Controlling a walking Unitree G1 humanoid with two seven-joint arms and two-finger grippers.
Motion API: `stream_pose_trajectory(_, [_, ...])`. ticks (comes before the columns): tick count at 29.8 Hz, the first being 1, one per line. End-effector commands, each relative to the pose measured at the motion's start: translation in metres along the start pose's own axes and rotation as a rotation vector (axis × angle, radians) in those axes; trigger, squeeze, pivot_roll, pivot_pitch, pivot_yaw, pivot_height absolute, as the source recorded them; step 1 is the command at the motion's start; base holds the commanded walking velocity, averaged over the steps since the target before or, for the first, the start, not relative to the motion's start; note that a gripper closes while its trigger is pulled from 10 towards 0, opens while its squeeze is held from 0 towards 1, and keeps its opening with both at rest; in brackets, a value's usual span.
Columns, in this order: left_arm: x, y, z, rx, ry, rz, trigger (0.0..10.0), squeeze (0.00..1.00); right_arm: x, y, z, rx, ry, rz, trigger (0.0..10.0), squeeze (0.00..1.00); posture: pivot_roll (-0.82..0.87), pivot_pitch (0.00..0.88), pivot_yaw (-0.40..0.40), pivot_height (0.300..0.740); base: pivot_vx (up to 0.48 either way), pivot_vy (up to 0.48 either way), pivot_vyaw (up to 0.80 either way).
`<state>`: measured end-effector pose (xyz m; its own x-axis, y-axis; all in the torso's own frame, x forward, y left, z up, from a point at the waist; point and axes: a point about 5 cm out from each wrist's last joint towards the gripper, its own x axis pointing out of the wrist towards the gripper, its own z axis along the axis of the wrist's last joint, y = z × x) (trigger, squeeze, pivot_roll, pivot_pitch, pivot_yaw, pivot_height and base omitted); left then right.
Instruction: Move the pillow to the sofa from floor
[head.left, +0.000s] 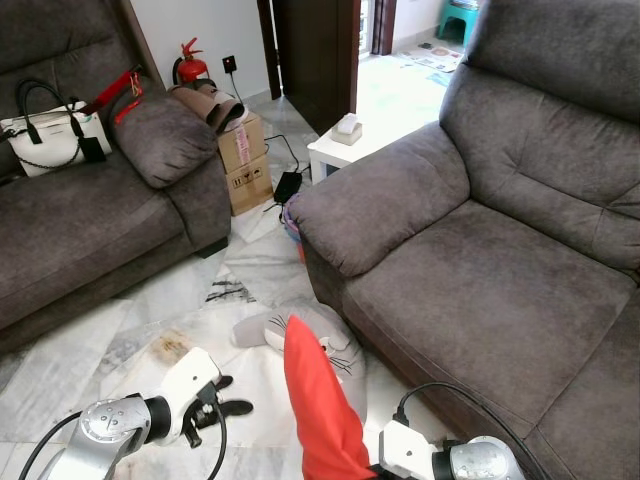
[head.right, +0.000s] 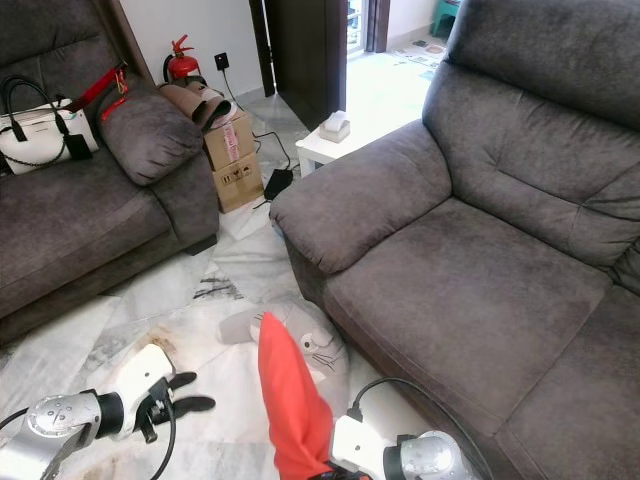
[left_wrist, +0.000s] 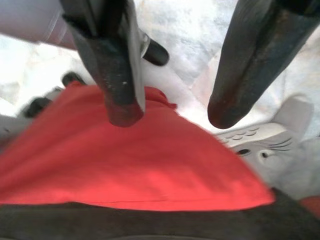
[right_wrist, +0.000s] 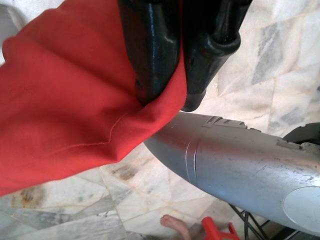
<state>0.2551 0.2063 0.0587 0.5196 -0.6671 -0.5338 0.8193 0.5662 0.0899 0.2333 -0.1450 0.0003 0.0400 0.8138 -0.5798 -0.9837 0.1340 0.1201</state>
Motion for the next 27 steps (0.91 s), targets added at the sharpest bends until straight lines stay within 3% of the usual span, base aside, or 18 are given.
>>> stream_pose_trajectory(1, [-0.005,-0.003,-0.003,0.0,0.048,-0.078,10.0,1.0,0.001,-0.003,0.018,-0.075,-0.059,0.015,10.0,0.0,0.09,0.128,0.085,0.74,0.0,0.0,0.0])
stream_pose_trajectory(8, [-0.004,-0.009,-0.003,0.015,0.098,-0.167,10.0,1.0,-0.002,-0.008,0.022,-0.118,0.003,0.053,10.0,0.0,0.08,0.123,0.082,0.74,0.0,0.0,0.0])
stream_pose_trajectory(10, [-0.004,-0.009,-0.002,0.015,0.096,-0.167,10.0,1.0,-0.005,-0.015,0.021,-0.169,0.077,0.026,10.0,0.0,0.08,0.121,0.083,0.74,0.0,0.0,0.0])
stream_pose_trajectory(14, [-0.002,-0.01,0.001,0.011,0.088,-0.174,10.0,1.0,-0.01,-0.044,0.036,-0.224,0.12,-0.174,10.0,0.0,0.08,0.119,0.08,0.74,0.0,0.0,0.0])
stream_pose_trajectory(15, [-0.001,-0.011,0.001,0.01,0.086,-0.177,10.0,1.0,-0.013,-0.057,0.044,-0.263,0.131,-0.294,10.0,0.0,0.09,0.114,0.079,0.74,0.0,0.0,0.0])
stream_pose_trajectory(18, [-0.001,-0.011,0.002,0.009,0.086,-0.178,10.0,1.0,-0.014,-0.062,0.048,-0.286,0.135,-0.346,10.0,0.0,0.09,0.114,0.079,0.74,0.0,0.0,0.0])
stream_pose_trajectory(20, [0.0,-0.013,0.003,0.005,0.082,-0.18,10.0,1.0,-0.02,-0.079,0.07,-0.342,0.071,-0.539,10.0,0.0,0.09,0.113,0.078,0.74,0.0,0.0,0.0])
stream_pose_trajectory(22, [0.001,-0.014,0.004,0.001,0.081,-0.184,10.0,1.0,-0.026,-0.09,0.088,-0.361,0.007,-0.658,10.0,0.0,0.09,0.113,0.076,0.74,0.0,0.0,0.0])
stream_pose_trajectory(25, [0.002,-0.015,0.005,0.0,0.081,-0.187,10.0,1.0,-0.031,-0.095,0.097,-0.395,-0.011,-0.707,10.0,0.0,0.09,0.112,0.075,0.74,0.0,0.0,0.0])
stream_pose_trajectory(27, [0.003,-0.016,0.006,-0.006,0.073,-0.186,10.0,1.0,-0.033,-0.097,0.096,-0.452,0.042,-0.718,10.0,0.0,0.09,0.111,0.071,0.74,0.0,0.0,0.0])
